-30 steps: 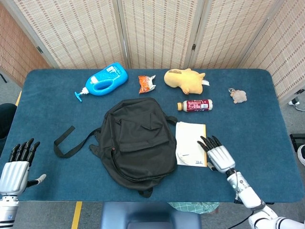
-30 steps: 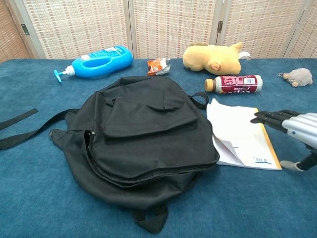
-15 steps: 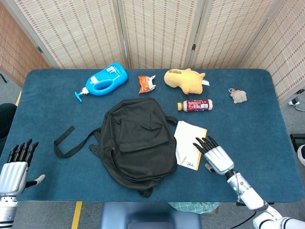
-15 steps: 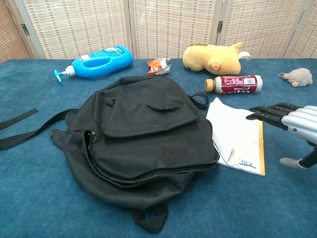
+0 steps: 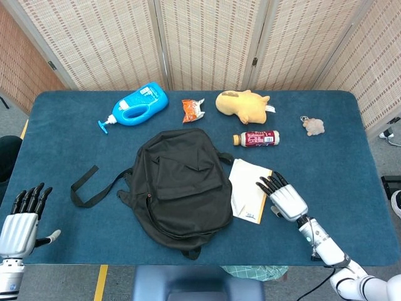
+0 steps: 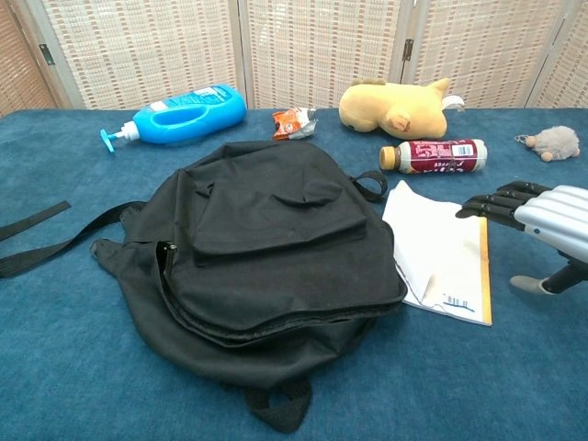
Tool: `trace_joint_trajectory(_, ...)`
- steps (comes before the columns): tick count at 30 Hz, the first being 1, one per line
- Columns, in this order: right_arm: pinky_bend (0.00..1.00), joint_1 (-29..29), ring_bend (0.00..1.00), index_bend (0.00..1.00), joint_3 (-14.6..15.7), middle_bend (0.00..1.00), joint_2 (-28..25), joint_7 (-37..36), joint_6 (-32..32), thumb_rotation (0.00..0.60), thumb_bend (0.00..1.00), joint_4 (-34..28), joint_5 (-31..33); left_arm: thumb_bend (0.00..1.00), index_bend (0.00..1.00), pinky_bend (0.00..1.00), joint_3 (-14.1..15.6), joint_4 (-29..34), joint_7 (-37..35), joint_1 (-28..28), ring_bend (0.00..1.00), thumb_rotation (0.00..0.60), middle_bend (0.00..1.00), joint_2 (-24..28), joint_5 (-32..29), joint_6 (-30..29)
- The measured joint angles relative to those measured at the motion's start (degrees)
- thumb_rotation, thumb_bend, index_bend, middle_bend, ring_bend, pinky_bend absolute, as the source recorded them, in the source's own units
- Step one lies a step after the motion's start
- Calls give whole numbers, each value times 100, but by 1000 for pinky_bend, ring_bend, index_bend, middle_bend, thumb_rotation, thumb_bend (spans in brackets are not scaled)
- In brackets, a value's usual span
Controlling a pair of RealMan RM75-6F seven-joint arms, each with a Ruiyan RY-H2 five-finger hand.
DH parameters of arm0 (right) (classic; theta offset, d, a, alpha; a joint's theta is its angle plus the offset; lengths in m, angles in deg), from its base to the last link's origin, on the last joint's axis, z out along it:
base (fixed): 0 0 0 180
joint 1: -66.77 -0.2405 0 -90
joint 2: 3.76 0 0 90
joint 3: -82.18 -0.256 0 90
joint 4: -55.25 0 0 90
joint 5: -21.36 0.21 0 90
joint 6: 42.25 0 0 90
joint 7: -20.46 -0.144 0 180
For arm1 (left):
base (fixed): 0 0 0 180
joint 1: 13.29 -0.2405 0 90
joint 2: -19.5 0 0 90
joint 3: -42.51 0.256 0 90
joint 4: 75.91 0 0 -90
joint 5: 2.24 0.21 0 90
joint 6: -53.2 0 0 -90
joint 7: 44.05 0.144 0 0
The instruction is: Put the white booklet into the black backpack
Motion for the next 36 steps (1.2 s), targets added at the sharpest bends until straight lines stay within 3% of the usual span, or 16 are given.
trace_joint_trajectory(7,88,-55,152,160,72,151,258,-245,-133,600,466,413,-109,122,34,0,-5,64,35,5,61,600,41,25,-3,7)
trace_joint_trajectory(36,87,-53,136,159,292,151,803,-487,-215,600,465,1269,-192,122,34,0,19,122,-2,17,62,600,41,47,-13,77)
